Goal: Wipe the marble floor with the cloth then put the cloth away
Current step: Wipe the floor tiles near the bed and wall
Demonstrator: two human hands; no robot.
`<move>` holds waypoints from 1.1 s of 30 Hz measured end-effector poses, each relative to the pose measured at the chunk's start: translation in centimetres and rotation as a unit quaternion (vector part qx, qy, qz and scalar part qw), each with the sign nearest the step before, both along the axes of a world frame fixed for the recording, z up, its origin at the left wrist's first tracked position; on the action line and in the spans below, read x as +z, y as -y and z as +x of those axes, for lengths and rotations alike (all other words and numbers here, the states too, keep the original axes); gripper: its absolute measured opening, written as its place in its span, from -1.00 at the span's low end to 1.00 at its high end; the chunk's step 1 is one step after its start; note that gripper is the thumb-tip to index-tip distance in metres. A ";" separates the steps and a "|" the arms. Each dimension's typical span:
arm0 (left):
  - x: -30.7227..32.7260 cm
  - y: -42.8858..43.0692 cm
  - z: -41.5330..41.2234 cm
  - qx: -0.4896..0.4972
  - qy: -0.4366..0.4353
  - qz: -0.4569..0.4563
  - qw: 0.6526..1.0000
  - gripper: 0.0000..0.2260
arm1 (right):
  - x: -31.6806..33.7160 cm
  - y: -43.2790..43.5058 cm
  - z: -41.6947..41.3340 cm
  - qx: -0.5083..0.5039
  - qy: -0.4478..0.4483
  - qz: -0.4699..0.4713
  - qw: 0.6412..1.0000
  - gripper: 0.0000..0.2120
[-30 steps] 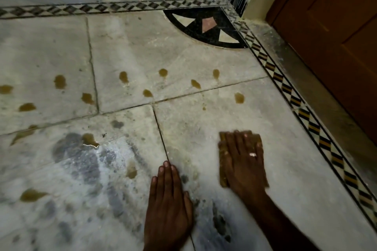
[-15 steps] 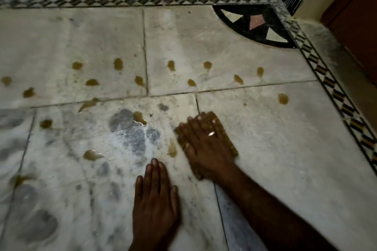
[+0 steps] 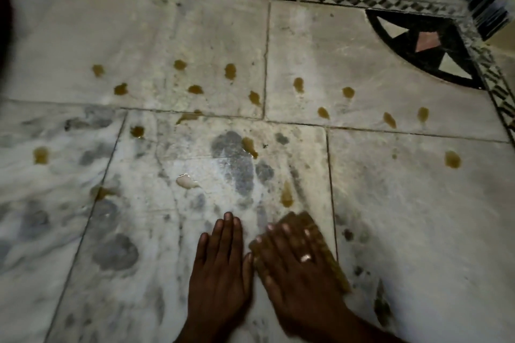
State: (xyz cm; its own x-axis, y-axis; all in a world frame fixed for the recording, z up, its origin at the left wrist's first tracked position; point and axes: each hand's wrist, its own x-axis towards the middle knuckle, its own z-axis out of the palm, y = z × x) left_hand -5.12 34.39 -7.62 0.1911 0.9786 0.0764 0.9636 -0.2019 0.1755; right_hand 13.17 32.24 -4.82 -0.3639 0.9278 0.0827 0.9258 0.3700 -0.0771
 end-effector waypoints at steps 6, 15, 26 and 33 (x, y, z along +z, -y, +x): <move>0.2 0.1 -0.8 0.027 0.002 -0.014 1.000 -0.45 | -0.8 -12.7 -1.5 -0.024 0.010 -0.066 0.998 -0.44; 0.2 0.1 -3.7 0.021 0.012 0.005 1.000 -0.45 | -0.5 -9.6 4.9 -0.199 0.052 -0.035 0.978 -0.42; -1.1 0.3 -9.2 0.087 0.005 0.057 0.995 -0.50 | -0.9 -8.7 -12.5 0.109 0.017 -0.052 0.993 -0.41; -0.7 0.2 -9.7 0.090 0.002 0.023 0.996 -0.45 | 0.1 -19.9 -12.2 -0.008 0.030 -0.084 0.996 -0.42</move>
State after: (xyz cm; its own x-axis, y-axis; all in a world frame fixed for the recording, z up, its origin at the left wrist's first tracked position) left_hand -14.85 34.22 -8.29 0.0121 0.9924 0.1226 0.9841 -0.0336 0.1746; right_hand 0.95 52.16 -4.69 -0.3490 0.9323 -0.0952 0.9361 0.3421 -0.0818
